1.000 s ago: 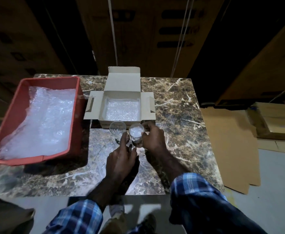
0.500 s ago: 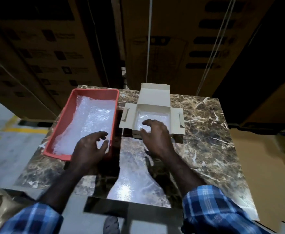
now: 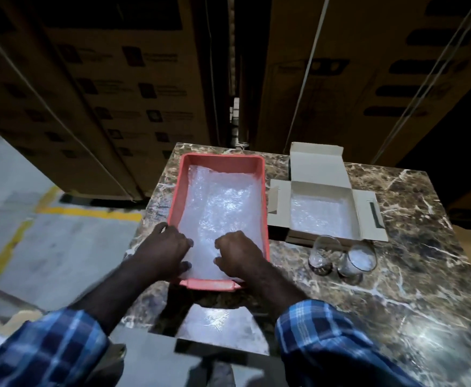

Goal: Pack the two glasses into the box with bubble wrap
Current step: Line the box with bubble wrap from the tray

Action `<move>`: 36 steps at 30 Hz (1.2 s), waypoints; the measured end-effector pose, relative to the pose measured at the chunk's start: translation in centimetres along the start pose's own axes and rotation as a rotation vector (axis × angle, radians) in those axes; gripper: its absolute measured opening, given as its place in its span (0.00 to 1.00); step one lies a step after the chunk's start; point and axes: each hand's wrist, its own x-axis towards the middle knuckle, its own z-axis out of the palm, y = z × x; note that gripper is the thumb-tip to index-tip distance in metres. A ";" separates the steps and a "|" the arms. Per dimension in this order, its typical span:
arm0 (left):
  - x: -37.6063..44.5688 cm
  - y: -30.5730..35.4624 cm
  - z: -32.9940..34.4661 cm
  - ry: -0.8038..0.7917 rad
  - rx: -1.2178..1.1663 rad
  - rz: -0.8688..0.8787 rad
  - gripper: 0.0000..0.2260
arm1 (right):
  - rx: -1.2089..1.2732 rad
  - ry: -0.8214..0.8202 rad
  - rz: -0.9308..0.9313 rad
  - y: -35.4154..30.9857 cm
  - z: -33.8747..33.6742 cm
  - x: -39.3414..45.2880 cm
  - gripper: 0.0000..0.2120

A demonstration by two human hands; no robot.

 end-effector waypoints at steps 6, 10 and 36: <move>1.0 0.2 0.6 -0.052 -0.026 -0.014 0.16 | -0.020 -0.065 0.033 0.3 2.4 1.1 0.19; 1.5 -0.2 1.1 0.112 -0.159 -0.036 0.12 | 0.017 -0.037 0.056 0.7 3.0 1.7 0.13; 2.6 -4.6 -2.1 0.275 -0.961 0.005 0.12 | 0.617 0.107 0.015 -2.0 -0.3 -1.5 0.24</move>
